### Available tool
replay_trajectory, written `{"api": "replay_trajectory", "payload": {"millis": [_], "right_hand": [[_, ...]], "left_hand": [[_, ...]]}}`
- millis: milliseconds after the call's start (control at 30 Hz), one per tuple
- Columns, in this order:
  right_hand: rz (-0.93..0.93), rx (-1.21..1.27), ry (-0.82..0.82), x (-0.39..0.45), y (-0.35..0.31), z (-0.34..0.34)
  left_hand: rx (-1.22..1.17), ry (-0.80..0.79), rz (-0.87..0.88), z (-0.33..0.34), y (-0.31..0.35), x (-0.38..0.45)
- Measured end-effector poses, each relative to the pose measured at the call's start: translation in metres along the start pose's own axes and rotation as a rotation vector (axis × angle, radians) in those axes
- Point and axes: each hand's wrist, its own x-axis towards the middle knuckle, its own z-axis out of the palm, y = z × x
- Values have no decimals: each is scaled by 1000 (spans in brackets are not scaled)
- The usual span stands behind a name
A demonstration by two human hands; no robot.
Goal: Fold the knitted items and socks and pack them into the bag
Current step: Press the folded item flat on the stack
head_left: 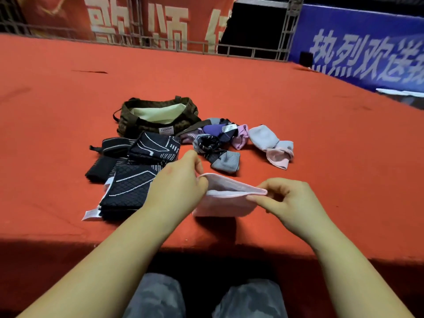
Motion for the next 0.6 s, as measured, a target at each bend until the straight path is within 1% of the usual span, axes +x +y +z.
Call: {"api": "replay_trajectory", "payload": {"millis": [33,67,100,167,200,233,267,300,400,533,600], "right_hand": [[-29,17,28,0,-4,0],[-61,37,54,0,-10,-1],[-92,60,75,1,-16,-3],[-98,122,105,2,-26,-7],[-85,151,115,3,-29,-9],[-70,175,120,4,-31,-11],[-58,200,124,5,-33,-12],[-49,233,129,5,-35,-13],[-44,346,134,7,-39,-15],[2,431,87,9,-39,-15],[36,469,15,10,-35,-16]], "left_hand": [[10,-6,0,-5,0,1],[-55,-27,-27,-10,-1,3],[-215,-71,-81,-16,-1,5],[-683,-239,-231,-29,4,8],[-856,-311,-266,-33,5,8],[-921,-358,-239,-35,5,7],[-924,-375,-175,-33,3,5],[-908,-360,-100,-29,-1,4],[-803,-259,94,-14,-5,-2],[-387,-64,309,4,-8,3],[-336,-74,335,15,-13,8]]}}
